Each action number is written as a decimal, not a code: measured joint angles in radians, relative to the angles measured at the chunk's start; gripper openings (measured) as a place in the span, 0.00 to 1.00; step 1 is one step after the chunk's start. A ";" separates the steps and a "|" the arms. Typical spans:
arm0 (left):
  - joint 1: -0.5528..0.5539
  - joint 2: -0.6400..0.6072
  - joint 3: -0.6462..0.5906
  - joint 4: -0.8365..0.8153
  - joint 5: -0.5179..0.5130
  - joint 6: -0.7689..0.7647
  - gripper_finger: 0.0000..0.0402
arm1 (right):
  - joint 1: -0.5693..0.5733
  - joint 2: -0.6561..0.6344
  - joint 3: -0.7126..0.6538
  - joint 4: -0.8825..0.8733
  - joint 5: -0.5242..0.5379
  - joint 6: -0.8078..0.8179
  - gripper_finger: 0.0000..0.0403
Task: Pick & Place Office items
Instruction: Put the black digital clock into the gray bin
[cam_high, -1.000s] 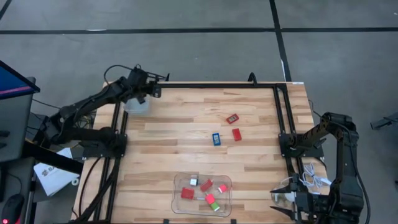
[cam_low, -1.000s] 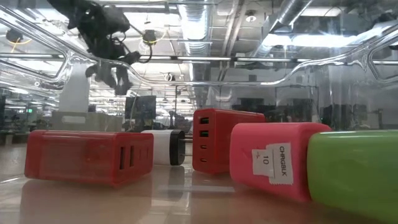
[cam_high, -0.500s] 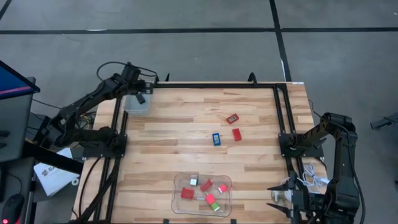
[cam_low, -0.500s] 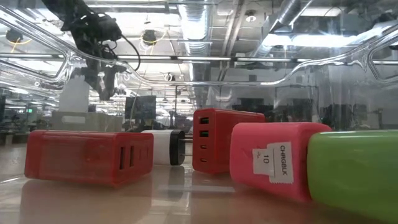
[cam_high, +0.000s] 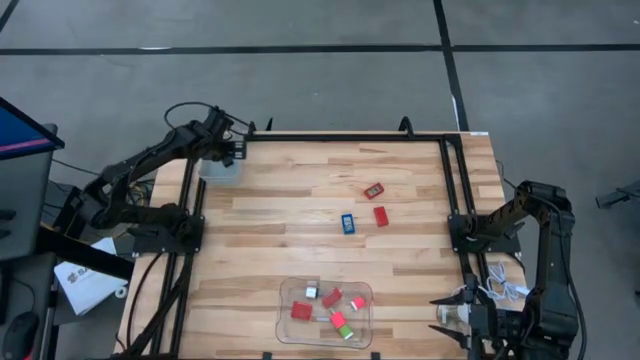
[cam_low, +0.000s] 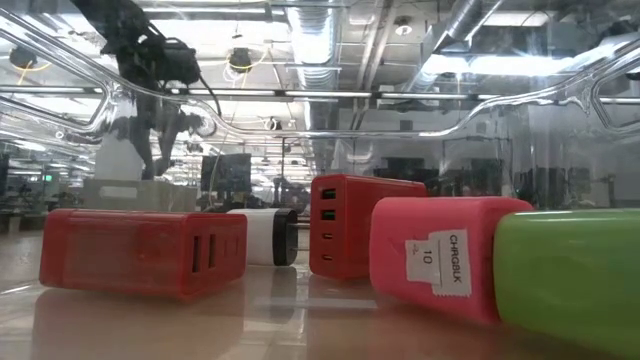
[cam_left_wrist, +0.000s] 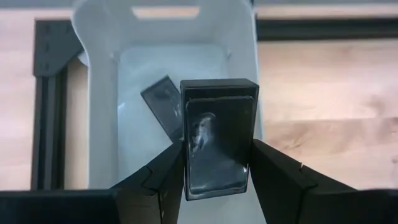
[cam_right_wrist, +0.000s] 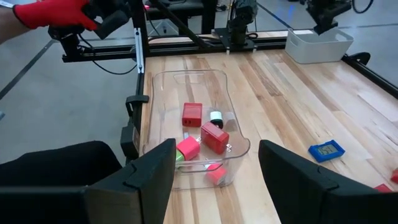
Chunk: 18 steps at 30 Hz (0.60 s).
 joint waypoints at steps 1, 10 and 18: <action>-0.001 0.011 0.000 -0.007 0.000 -0.002 0.39 | 0.000 0.002 0.000 0.000 0.000 0.000 0.56; -0.001 0.100 0.000 -0.015 0.001 -0.007 0.39 | 0.000 0.033 0.000 -0.013 -0.007 0.027 0.56; 0.003 0.099 0.000 -0.007 0.001 -0.006 0.39 | 0.002 0.030 0.000 -0.055 -0.005 0.078 0.56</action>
